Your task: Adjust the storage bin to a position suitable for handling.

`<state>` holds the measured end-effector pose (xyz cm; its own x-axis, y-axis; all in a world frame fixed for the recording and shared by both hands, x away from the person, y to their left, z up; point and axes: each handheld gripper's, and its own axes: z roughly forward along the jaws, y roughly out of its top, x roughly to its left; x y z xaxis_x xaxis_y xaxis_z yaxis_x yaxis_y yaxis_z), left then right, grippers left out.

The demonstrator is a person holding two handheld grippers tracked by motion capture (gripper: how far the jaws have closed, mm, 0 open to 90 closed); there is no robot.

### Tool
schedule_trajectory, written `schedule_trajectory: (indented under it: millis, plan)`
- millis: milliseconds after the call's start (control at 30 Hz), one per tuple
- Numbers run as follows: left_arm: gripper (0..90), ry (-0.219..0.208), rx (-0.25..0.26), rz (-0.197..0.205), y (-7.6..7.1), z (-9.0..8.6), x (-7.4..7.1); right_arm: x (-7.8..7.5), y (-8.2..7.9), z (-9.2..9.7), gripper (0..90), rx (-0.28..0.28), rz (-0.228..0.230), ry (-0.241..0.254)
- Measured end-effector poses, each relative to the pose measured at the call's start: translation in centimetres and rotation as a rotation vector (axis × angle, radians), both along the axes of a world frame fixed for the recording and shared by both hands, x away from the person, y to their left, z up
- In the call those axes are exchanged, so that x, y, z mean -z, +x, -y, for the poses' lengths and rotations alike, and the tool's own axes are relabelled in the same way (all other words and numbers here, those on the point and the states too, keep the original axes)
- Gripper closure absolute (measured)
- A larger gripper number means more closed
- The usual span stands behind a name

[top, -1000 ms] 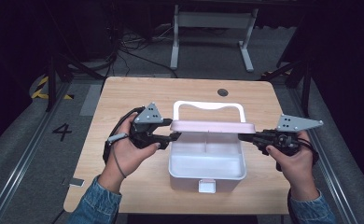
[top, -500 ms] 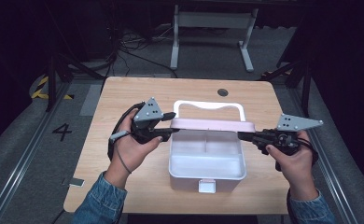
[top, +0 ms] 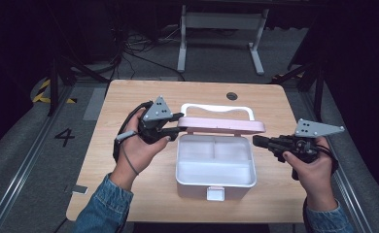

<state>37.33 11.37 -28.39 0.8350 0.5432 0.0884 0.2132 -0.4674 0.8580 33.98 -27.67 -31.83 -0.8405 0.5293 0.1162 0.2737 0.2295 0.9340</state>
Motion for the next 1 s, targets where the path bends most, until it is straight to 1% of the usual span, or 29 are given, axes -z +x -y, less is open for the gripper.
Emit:
schedule_trajectory:
  millis: [33,100,133,200,300,367,500,600,700,867,1000]
  plan:
    - [65.4,-0.010,-0.003,-0.010,0.2,0.0,-0.1,0.0,-0.1,0.2,90.0,0.005,-0.001,-0.001]
    - [66.5,-0.007,0.003,-0.007,0.7,0.0,-0.3,0.0,-0.4,0.6,90.0,0.017,-0.002,-0.005]
    - [67.1,-0.015,-0.001,-0.011,0.8,0.1,-0.3,0.0,-0.5,0.8,90.0,0.023,-0.002,-0.004]
    - [68.5,-0.019,0.002,-0.014,1.2,0.2,-0.4,0.0,-0.7,1.1,90.0,0.037,0.000,-0.004]
    - [70.1,-0.014,-0.001,-0.015,1.9,0.3,-0.6,0.0,-1.1,1.9,90.0,0.059,-0.005,-0.002]
    - [70.9,-0.022,-0.006,-0.025,2.4,0.3,-0.7,0.0,-1.4,2.3,90.0,0.072,-0.004,-0.002]
    - [72.4,-0.042,-0.005,-0.028,3.3,0.3,-0.7,0.1,-1.9,3.2,90.0,0.098,-0.003,0.001]
    - [73.2,-0.057,-0.008,-0.043,3.9,0.2,-0.7,0.2,-2.3,3.7,90.0,0.117,-0.009,0.005]
    - [73.7,-0.062,-0.011,-0.042,4.7,0.3,-0.7,0.3,-2.5,4.0,90.0,0.131,-0.011,0.004]
    - [74.4,-0.077,-0.021,-0.060,5.6,0.3,-0.5,0.5,-2.7,4.6,90.0,0.147,-0.017,0.003]
    - [74.5,-0.089,-0.024,-0.066,6.4,0.4,-0.4,0.6,-2.9,4.8,89.3,0.154,-0.023,0.003]
